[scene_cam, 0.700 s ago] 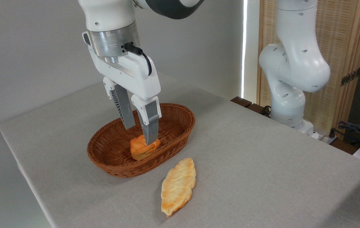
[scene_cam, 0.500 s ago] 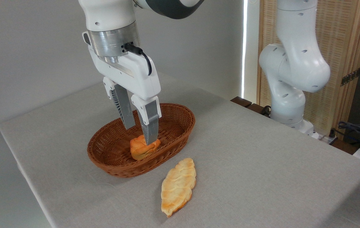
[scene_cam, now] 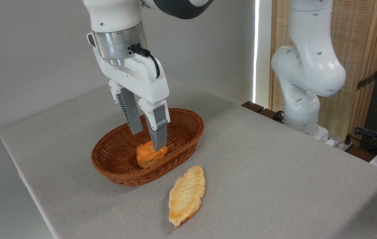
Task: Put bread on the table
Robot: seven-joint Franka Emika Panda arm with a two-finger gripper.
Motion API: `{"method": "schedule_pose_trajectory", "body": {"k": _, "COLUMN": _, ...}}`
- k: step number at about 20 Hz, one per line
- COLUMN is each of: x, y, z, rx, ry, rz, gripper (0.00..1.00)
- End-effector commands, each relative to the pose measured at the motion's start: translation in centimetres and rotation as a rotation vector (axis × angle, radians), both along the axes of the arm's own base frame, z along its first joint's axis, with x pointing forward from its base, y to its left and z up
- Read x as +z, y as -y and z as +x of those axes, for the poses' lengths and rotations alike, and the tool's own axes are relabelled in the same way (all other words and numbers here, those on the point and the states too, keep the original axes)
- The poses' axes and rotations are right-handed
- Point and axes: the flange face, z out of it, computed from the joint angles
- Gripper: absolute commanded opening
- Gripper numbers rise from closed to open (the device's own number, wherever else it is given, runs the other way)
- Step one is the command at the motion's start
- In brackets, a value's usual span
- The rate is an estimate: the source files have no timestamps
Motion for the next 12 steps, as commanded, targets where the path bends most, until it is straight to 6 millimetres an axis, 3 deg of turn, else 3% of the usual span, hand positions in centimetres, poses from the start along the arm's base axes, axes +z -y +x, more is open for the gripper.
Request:
{"method": "schedule_pose_trajectory", "body": {"k": 1, "x": 0.46, "y": 0.09, "z": -0.34, "rx": 0.01, "ry": -0.014, "rz": -0.004, "gripper": 1.0}}
{"method": "schedule_pose_trajectory", "body": {"k": 12, "x": -0.04, "y": 0.77, "z": -0.41, "rx": -0.004, "ry": -0.034, "rz": -0.007, "gripper": 1.0}}
